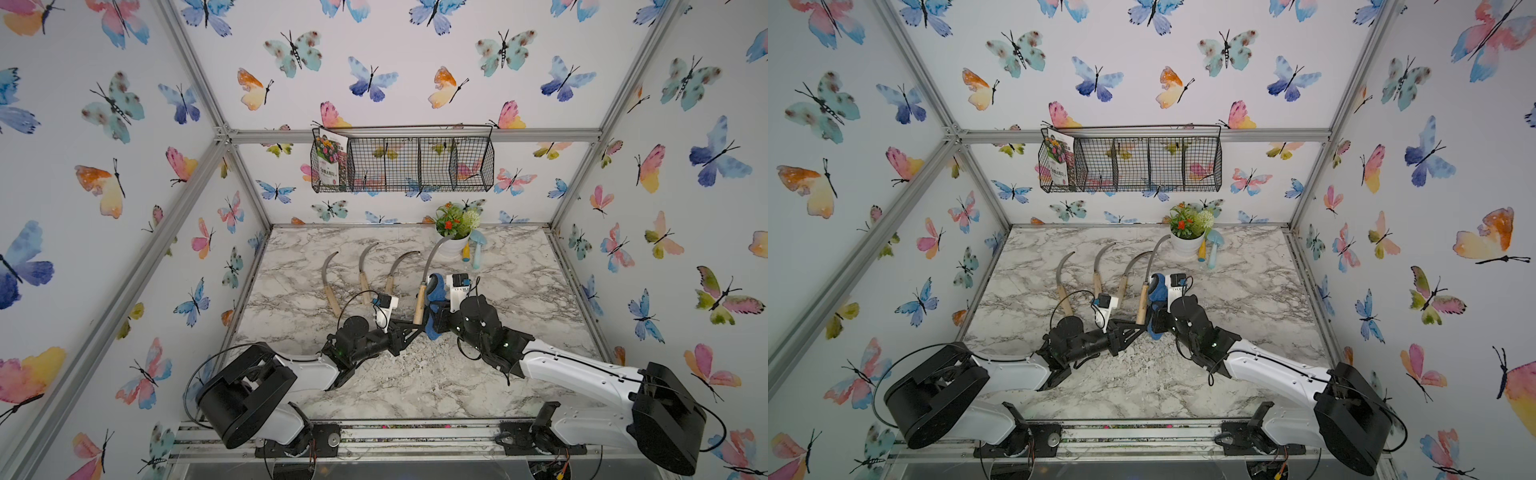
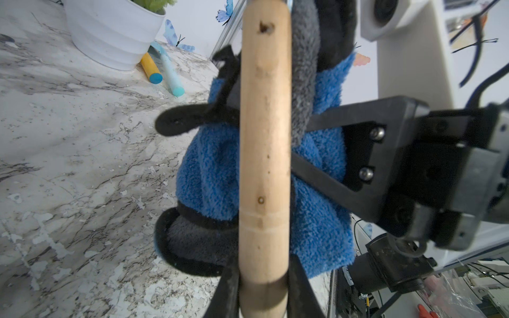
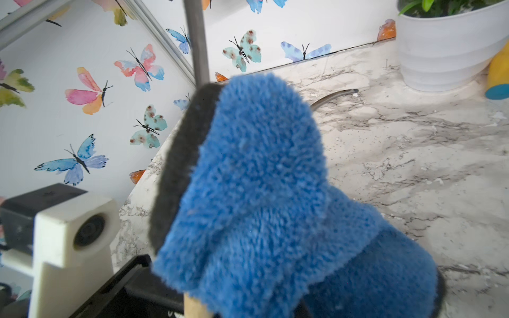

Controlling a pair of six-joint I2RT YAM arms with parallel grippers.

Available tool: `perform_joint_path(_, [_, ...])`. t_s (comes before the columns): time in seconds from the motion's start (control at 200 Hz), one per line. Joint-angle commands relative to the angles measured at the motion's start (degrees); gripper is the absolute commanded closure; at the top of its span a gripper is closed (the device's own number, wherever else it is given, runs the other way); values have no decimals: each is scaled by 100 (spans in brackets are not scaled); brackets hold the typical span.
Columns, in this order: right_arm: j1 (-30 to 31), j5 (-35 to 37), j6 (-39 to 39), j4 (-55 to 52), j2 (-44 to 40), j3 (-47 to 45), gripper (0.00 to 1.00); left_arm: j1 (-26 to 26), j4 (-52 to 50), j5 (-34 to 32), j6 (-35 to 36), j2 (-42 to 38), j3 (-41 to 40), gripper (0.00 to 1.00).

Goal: Wipe small sickles with rags
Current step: Adjust the small sickle, then wipe the small sickle.

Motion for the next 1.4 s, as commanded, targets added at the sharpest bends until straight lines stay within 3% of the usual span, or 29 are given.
perform_joint_path(0.0, [57,-66,-36,-93,-293,-229,98,257,348,142,-147,-444,-130,100])
perform_joint_path(0.18, [57,-165,126,7,-617,-702,98,464,665,13,42,-751,-314,100])
perform_joint_path(0.305, [64,-992,150,529,-213,-814,98,490,844,-114,233,-656,-373,100])
perform_joint_path(0.405, [90,-1771,81,1150,276,-805,98,530,1043,189,203,-433,-285,100])
perform_joint_path(0.676, [218,-2669,-52,1931,947,-668,98,640,1430,372,145,-339,-345,100])
perform_joint_path(0.961, [434,-2645,-119,1826,1387,-291,98,647,1433,587,132,-240,-298,100])
perform_joint_path(1.291, [435,-1723,-255,1161,-56,-505,98,640,1550,721,-42,109,-177,100])
perform_joint_path(1.392, [435,-1695,-247,1273,-96,-534,98,640,1700,824,-128,190,-169,100])
